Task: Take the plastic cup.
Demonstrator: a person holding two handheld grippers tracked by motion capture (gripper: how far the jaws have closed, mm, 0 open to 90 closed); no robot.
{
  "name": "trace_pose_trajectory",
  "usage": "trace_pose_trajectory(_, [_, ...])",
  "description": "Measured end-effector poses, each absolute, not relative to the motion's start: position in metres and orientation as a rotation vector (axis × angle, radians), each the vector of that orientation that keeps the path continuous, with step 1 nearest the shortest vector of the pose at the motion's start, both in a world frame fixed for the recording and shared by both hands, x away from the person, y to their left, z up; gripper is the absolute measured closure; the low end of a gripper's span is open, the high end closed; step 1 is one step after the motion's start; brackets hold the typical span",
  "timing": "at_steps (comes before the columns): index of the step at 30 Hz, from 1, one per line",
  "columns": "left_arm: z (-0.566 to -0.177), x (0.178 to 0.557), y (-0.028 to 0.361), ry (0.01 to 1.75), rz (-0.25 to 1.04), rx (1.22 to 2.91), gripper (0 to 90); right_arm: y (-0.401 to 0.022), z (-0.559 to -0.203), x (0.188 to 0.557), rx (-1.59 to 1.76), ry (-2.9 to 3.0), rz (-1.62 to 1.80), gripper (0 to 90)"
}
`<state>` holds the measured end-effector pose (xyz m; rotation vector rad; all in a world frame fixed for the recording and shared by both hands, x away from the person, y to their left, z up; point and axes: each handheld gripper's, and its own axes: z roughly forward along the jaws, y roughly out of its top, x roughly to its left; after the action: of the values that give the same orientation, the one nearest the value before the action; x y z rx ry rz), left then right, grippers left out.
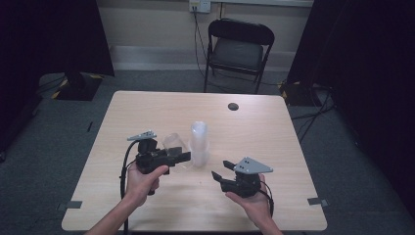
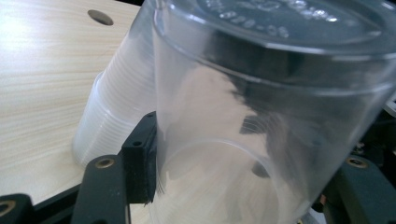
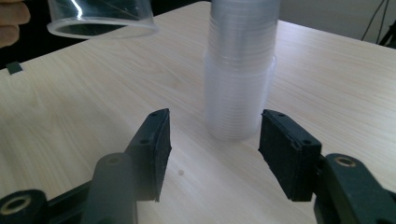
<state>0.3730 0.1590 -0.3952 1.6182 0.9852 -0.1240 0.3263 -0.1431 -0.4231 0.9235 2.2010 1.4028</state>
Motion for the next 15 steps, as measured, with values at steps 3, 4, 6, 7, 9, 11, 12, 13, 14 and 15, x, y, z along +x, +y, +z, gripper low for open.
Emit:
trace_pose_trajectory(3, [-0.398,0.373,0.158,0.988,-0.149,1.617,39.2,-0.137,-0.422,0.326,0.895,2.197,1.436,44.7])
trace_pose_trajectory(4, [-0.398,0.373,0.158,0.988,-0.149,1.617,39.2,-0.137,-0.422,0.326,0.895,2.197,1.436,44.7])
trace_pose_trajectory(6, [-0.400,0.373,0.157,0.990,-0.177,1.613,39.2,-0.133,-0.424,0.325,0.873,2.212,1.445,45.8])
trace_pose_trajectory(7, [-0.401,0.372,0.157,0.987,-0.188,1.612,39.2,-0.129,-0.425,0.323,0.851,2.230,1.441,48.1])
trace_pose_trajectory(9, [-0.401,0.371,0.155,0.984,-0.220,1.601,39.2,-0.126,-0.426,0.322,0.830,2.240,1.438,50.7])
trace_pose_trajectory(11, [-0.400,0.371,0.155,0.982,-0.255,1.586,39.2,-0.124,-0.425,0.320,0.806,2.238,1.440,52.6])
trace_pose_trajectory(12, [-0.400,0.371,0.155,0.982,-0.255,1.586,39.2,-0.124,-0.425,0.320,0.806,2.238,1.440,52.6])
trace_pose_trajectory(13, [-0.398,0.370,0.155,0.978,-0.267,1.576,39.2,-0.122,-0.422,0.320,0.780,2.217,1.436,54.0])
trace_pose_trajectory(14, [-0.398,0.370,0.155,0.978,-0.267,1.576,39.2,-0.122,-0.422,0.320,0.780,2.217,1.436,54.0])
trace_pose_trajectory(15, [-0.397,0.370,0.155,0.973,-0.270,1.575,39.2,-0.120,-0.418,0.320,0.749,2.187,1.454,56.4])
